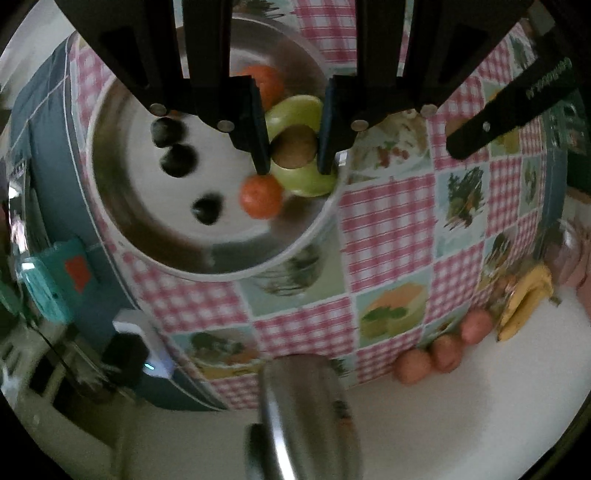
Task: Organize fruits
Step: 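Carry both brown kiwis over the steel plate, then open the right tool to drop its kiwi while the left tool releases its kiwi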
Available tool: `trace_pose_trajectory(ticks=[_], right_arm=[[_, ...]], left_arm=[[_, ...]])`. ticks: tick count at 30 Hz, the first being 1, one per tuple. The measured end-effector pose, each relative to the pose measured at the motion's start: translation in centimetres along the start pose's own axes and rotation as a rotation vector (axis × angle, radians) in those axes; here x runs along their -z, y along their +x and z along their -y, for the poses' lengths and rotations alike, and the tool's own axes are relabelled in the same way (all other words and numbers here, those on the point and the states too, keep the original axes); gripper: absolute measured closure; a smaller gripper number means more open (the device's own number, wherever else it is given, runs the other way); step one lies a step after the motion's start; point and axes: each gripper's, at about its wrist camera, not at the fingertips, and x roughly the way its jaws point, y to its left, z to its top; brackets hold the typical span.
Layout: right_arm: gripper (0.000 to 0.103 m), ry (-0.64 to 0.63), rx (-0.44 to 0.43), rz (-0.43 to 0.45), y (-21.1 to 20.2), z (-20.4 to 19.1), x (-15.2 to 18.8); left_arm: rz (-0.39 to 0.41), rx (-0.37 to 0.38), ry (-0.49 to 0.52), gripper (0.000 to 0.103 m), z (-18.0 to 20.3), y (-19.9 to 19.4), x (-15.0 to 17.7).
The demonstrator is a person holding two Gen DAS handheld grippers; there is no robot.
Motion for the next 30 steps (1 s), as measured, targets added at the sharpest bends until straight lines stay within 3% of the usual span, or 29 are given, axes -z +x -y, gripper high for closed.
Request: trace_pose_trajectory(ticks=[8,18,30], right_arm=[[0.076,0.116,0.020,0.012,-0.5,4.4,-0.3],[0.076,0.163,0.030,0.009,-0.4,6.4,-0.5],[0.076,0.154,0.045,-0.047,1.1,6.1,0.0]], left_arm=[[-0.035,0.005,0.091,0.075,3.4,1.1,1.3],[-0.085,-0.023,0.219,0.075,7.4,2.9,3.7],[-0.133,-0.048,0.229,0.075,7.7,4.6,4.5]])
